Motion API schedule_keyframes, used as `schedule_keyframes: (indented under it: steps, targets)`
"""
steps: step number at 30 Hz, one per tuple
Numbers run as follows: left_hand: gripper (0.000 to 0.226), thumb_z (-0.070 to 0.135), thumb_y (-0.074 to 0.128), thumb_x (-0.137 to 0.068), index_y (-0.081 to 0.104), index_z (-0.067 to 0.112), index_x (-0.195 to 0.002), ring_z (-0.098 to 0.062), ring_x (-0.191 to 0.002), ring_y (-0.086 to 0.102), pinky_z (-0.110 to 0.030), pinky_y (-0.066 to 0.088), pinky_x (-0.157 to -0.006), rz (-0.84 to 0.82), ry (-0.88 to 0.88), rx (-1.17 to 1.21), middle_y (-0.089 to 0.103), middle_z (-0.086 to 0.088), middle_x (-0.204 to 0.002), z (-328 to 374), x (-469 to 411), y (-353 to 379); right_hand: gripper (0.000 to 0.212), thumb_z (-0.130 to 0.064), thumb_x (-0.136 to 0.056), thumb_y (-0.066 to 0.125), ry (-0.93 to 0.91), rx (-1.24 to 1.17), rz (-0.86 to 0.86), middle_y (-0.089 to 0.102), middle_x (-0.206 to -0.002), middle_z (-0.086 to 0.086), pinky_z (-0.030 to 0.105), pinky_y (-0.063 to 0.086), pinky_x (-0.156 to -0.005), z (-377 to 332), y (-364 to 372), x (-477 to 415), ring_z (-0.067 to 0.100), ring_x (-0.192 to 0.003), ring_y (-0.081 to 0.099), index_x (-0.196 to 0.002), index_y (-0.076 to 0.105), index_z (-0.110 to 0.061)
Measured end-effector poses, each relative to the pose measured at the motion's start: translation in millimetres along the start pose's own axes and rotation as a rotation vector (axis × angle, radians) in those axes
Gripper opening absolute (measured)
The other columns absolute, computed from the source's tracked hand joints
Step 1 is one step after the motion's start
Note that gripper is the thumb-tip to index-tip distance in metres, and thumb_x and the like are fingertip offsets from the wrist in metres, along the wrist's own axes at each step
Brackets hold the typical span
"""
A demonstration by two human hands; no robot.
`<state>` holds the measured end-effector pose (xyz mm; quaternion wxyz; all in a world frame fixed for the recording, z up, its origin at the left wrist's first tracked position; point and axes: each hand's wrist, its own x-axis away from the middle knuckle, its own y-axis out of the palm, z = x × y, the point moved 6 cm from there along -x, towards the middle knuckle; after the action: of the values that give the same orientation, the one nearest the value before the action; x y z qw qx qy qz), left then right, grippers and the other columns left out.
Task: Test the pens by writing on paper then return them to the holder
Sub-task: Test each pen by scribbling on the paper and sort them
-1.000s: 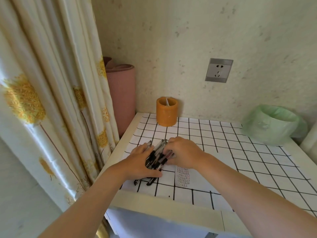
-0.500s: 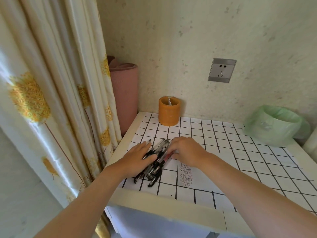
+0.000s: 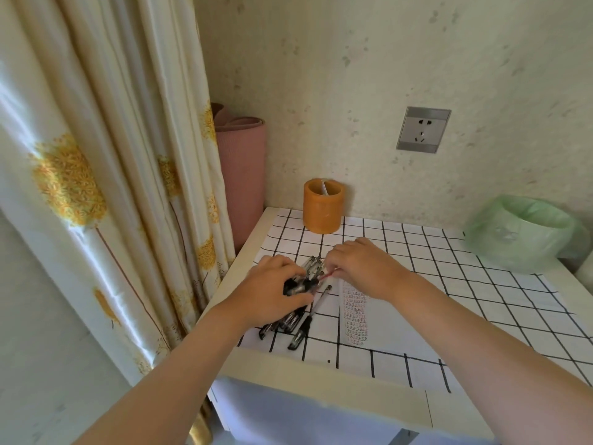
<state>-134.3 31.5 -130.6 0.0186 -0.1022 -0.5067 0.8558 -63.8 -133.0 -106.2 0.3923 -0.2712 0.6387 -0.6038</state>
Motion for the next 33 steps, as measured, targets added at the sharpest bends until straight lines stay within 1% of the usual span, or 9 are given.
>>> schedule_keyframes:
  steps: [3, 5, 10, 12, 15, 19, 24, 29, 33]
  targets:
    - [0.024, 0.051, 0.063, -0.088, 0.065, 0.04, -0.11, 0.0, -0.085, 0.051, -0.028, 0.039, -0.082, 0.092, 0.034, -0.021, 0.061, 0.02, -0.089, 13, -5, -12, 0.003, -0.027, -0.099, 0.055, 0.123, -0.096, 0.022, 0.061, -0.097, -0.01, 0.032, 0.04, -0.085, 15, -12, 11, 0.011, -0.087, 0.054, -0.102, 0.056, -0.027]
    - [0.014, 0.038, 0.063, -0.092, 0.068, 0.04, -0.105, -0.003, -0.068, 0.054, -0.027, 0.04, -0.064, 0.117, -0.004, 0.04, 0.062, 0.017, -0.074, 20, -10, -15, 0.009, -0.021, -0.098, 0.053, 0.198, -0.215, 0.023, 0.058, -0.092, -0.01, 0.03, 0.042, -0.071, 18, -15, 20, 0.008, -0.077, 0.052, -0.104, 0.051, -0.027]
    - [0.01, 0.034, 0.061, -0.094, 0.067, 0.04, -0.098, -0.006, -0.066, 0.061, -0.023, 0.044, -0.057, 0.083, -0.027, 0.155, 0.067, 0.012, -0.072, 44, -23, -8, 0.021, -0.021, -0.093, 0.049, 0.28, -0.316, -0.004, 0.053, -0.088, -0.008, 0.031, 0.041, -0.061, 11, -20, 33, 0.011, -0.073, 0.052, -0.112, 0.052, -0.028]
    - [0.022, 0.035, 0.063, -0.093, 0.064, 0.039, -0.114, -0.005, -0.078, 0.061, -0.02, 0.045, -0.066, 0.097, -0.043, 0.162, 0.067, 0.015, -0.087, 53, -28, -4, 0.017, -0.031, -0.094, 0.05, 0.327, -0.259, 0.011, 0.053, -0.089, -0.007, 0.032, 0.041, -0.064, 16, -22, 42, 0.016, -0.078, 0.054, -0.106, 0.06, -0.025]
    - [0.062, 0.039, 0.066, -0.092, 0.041, 0.027, -0.147, -0.011, -0.117, 0.049, -0.029, 0.043, -0.097, 0.071, -0.041, 0.106, 0.056, 0.009, -0.128, 66, -37, 11, 0.024, -0.042, -0.099, 0.046, 0.45, -0.259, 0.011, 0.055, -0.089, -0.008, 0.033, 0.042, -0.065, 38, -17, 66, 0.017, -0.08, 0.055, -0.105, 0.064, -0.026]
    - [0.078, 0.052, 0.067, -0.086, 0.033, 0.025, -0.151, -0.017, -0.138, 0.033, -0.036, 0.03, -0.111, -0.135, 0.036, -0.016, 0.04, 0.005, -0.151, 93, -43, 48, 0.026, -0.036, -0.101, 0.047, 0.51, -0.281, -0.032, 0.059, -0.104, -0.006, 0.034, 0.047, -0.075, 65, -1, 106, 0.02, -0.093, 0.059, -0.118, 0.066, -0.03]
    - [0.108, 0.069, 0.065, -0.075, 0.014, 0.022, -0.158, -0.019, -0.15, 0.013, -0.04, 0.016, -0.119, -0.42, 0.053, -0.216, 0.016, 0.005, -0.164, 103, -49, 91, 0.023, -0.034, -0.098, 0.052, 0.568, -0.281, -0.061, 0.07, -0.116, -0.007, 0.037, 0.051, -0.088, 83, 14, 145, 0.02, -0.106, 0.063, -0.116, 0.067, -0.032]
    - [0.103, 0.07, 0.065, -0.075, 0.021, 0.025, -0.156, -0.017, -0.15, 0.005, -0.04, 0.016, -0.118, -0.456, 0.062, -0.209, 0.009, 0.004, -0.165, 108, -58, 103, 0.028, -0.037, -0.094, 0.052, 0.568, -0.24, -0.056, 0.07, -0.118, -0.013, 0.033, 0.051, -0.089, 96, 12, 154, 0.016, -0.108, 0.063, -0.119, 0.064, -0.041]
    - [0.102, 0.074, 0.062, -0.074, 0.023, 0.027, -0.155, -0.019, -0.147, 0.014, -0.04, 0.021, -0.116, -0.424, 0.049, -0.192, 0.018, 0.004, -0.162, 112, -65, 102, 0.028, -0.029, -0.097, 0.05, 0.544, -0.266, -0.044, 0.066, -0.115, -0.013, 0.033, 0.05, -0.084, 101, 7, 150, 0.014, -0.103, 0.06, -0.116, 0.067, -0.037]
